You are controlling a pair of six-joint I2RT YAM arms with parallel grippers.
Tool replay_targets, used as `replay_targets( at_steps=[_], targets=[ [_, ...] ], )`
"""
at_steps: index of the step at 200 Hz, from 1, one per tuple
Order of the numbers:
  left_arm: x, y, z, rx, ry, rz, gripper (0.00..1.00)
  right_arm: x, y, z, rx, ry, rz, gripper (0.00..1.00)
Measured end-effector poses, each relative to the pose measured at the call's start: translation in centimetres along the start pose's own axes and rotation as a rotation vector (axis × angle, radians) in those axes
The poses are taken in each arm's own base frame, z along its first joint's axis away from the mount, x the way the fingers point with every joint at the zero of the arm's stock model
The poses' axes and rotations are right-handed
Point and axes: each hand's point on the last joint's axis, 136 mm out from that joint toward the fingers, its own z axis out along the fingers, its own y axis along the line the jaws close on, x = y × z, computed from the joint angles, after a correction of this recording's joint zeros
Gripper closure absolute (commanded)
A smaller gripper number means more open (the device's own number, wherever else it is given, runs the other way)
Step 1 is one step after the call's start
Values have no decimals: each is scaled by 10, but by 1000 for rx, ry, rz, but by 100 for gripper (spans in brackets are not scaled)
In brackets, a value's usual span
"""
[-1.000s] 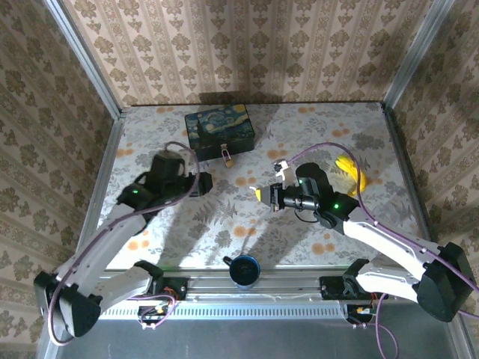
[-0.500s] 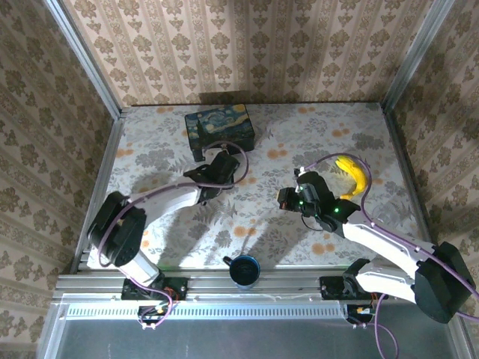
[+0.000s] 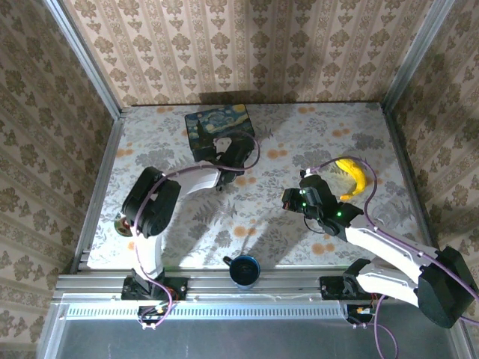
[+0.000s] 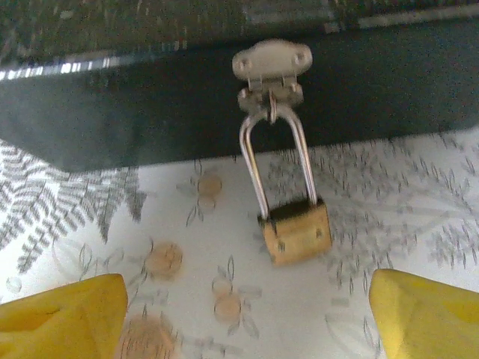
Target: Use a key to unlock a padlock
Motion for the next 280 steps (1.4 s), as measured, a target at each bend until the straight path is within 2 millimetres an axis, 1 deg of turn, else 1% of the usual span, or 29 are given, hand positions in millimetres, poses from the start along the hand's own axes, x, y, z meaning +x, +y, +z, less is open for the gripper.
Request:
replay_targets(
  at_steps=[27, 48, 73, 91, 100, 121, 154, 189, 194, 235, 245, 257, 267, 280],
  targets=[
    [-15, -4, 21, -18, -16, -25, 15, -5, 4, 0, -17, -19, 6, 100],
    [-21, -11, 35, -31, -14, -28, 15, -7, 6, 1, -27, -29, 7, 100],
    [-24, -17, 50, -47, -2, -23, 18, -9, 6, 5, -26, -32, 11, 100],
    [-20, -16, 55, -62, 15, -25, 23, -9, 4, 9, -23, -30, 16, 100],
    [-18, -14, 57, -69, 25, -29, 27, -10, 3, 10, -22, -30, 18, 100],
    [-11, -8, 60, -88, 55, -47, 32, -11, 2, 10, -23, -31, 26, 100],
    [-4, -3, 65, -97, 83, -72, 35, -15, 2, 11, -28, -38, 33, 100],
    [-2, -6, 64, -92, 85, -84, 41, -16, 2, 11, -35, -40, 46, 100],
    [-2, -6, 64, -91, 84, -85, 44, -16, 1, 12, -35, -39, 49, 100],
    [2, -15, 60, -78, 85, -83, 55, -13, -3, 13, -33, -31, 62, 100],
    [4, -18, 59, -72, 86, -83, 62, -14, -4, 13, -33, -34, 63, 100],
    [5, -21, 58, -66, 88, -79, 66, -15, -4, 13, -34, -38, 65, 100],
    [5, -21, 58, -66, 89, -81, 74, -16, -4, 13, -35, -41, 67, 100],
    [4, -22, 58, -62, 87, -77, 77, -17, -4, 13, -35, -43, 68, 100]
  ],
)
